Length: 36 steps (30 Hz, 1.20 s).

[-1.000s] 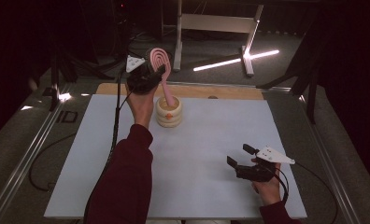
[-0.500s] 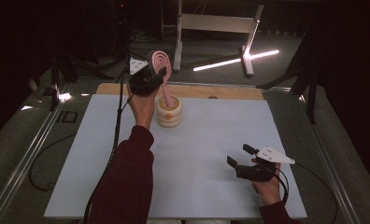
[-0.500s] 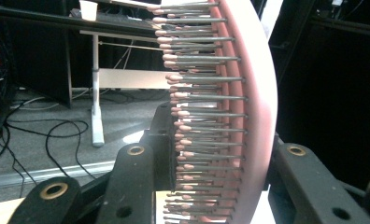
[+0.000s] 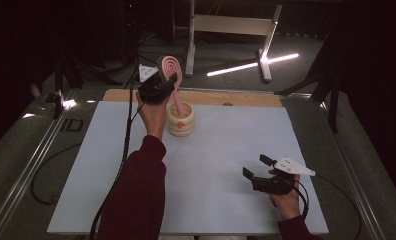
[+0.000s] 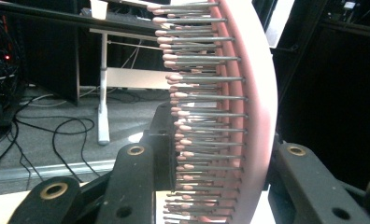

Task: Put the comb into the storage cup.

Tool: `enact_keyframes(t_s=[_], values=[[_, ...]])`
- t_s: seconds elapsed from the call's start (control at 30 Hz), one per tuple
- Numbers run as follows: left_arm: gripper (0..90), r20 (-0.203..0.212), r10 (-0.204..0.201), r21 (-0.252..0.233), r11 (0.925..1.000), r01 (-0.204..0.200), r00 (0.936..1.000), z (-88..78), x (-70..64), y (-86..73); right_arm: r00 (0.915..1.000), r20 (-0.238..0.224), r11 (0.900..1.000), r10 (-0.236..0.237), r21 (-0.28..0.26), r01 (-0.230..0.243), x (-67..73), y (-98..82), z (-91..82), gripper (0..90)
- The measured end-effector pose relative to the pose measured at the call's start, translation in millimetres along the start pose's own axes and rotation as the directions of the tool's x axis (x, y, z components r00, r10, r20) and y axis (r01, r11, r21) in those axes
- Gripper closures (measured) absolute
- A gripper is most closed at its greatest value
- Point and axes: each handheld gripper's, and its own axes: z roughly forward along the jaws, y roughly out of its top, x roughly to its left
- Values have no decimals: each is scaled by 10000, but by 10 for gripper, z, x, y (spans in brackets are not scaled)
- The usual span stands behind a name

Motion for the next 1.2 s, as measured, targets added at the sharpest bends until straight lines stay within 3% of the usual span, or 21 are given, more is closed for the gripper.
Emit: enact_keyframes(t_s=[0.6, 1.2], values=[[639, -76, -329, 149, 9993, 330, 9994, 25, 19, -176, 10000, -40, 10000, 13, 37, -13, 3, -4, 8, 140], [639, -193, -97, 214, 9997, 102, 9998, 46, -59, -257, 10000, -57, 10000, 7, 38, -7, 13, -2, 11, 140]])
